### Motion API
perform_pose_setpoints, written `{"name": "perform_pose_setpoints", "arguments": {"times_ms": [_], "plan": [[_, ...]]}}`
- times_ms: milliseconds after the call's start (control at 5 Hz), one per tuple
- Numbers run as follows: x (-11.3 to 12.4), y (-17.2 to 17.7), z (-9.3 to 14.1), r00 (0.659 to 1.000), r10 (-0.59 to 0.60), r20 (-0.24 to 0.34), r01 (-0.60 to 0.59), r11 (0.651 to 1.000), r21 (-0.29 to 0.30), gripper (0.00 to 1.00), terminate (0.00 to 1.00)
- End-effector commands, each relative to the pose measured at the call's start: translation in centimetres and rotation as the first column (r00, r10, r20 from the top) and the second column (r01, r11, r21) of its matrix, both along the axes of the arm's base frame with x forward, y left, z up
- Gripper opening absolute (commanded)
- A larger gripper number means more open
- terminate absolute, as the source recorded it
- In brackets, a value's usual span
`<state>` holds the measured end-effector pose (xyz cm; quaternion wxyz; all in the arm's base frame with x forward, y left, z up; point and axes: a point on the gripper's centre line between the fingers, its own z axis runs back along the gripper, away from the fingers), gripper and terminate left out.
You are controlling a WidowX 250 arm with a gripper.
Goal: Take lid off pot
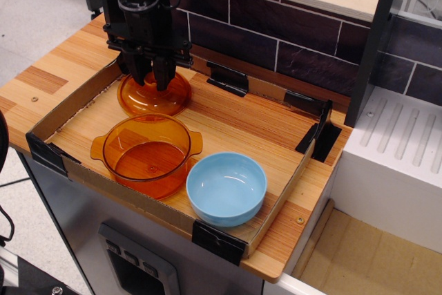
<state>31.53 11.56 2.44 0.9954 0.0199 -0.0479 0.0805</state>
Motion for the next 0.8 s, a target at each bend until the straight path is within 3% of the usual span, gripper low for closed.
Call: {"name": "perform_pose_setpoints", "arguments": {"times_ms": [0, 200, 600], "plan": [[-0.4, -0.1, 1.2, 0.999, -0.032, 0.023, 0.032, 0.999, 0.021, 1.0, 0.0], [-0.4, -0.5, 2.6, 0.999, -0.037, 0.026, 0.037, 0.999, -0.008, 1.0, 0.0], [-1.4, -2.5, 8.9, 0.999, -0.042, 0.024, 0.044, 0.994, -0.099, 1.0, 0.0]]}}
